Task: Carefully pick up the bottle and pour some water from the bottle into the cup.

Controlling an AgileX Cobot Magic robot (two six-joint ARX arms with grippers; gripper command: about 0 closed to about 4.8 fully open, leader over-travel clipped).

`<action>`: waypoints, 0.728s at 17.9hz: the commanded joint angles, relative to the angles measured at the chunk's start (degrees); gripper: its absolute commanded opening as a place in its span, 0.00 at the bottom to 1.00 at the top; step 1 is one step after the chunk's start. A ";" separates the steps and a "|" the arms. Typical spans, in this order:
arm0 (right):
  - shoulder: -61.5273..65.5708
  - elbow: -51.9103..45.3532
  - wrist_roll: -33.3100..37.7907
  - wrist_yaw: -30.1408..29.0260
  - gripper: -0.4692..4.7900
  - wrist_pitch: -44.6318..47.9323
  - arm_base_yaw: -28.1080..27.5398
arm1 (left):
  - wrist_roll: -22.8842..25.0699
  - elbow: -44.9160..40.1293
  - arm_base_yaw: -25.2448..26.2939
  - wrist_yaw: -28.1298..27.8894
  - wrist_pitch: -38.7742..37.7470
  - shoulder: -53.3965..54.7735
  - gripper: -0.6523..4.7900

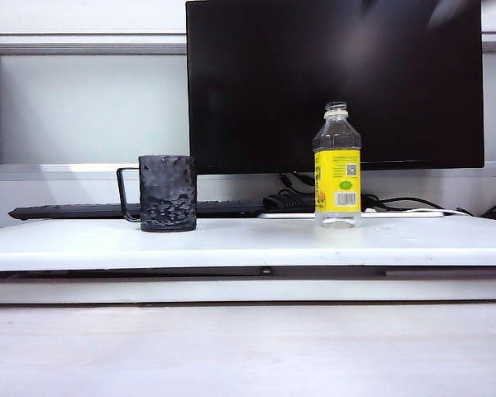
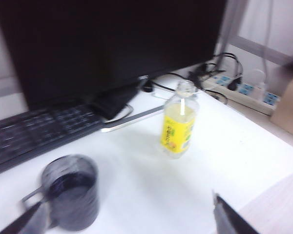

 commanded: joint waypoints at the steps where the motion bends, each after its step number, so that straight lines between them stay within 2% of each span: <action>1: -11.04 0.22 -2.08 -1.81 1.00 -8.55 0.07 | 0.02 0.09 0.02 -0.35 -4.79 -8.28 1.00; 4: -24.65 0.20 -11.32 -1.79 1.00 -17.99 -0.02 | 0.04 0.09 0.02 -0.33 -11.21 -18.69 1.00; 8: -37.00 -2.43 -11.65 -4.52 1.00 -29.05 0.00 | 0.00 0.04 0.04 -0.35 -21.70 -30.03 1.00; 11: -44.13 -10.40 -11.37 -7.32 1.00 -27.63 0.00 | 0.04 -0.20 0.04 -1.97 -29.46 -33.75 1.00; 13: -48.04 -20.76 -10.97 -9.31 1.00 -17.46 0.00 | 0.09 -3.17 0.04 -4.46 -32.24 -34.07 1.00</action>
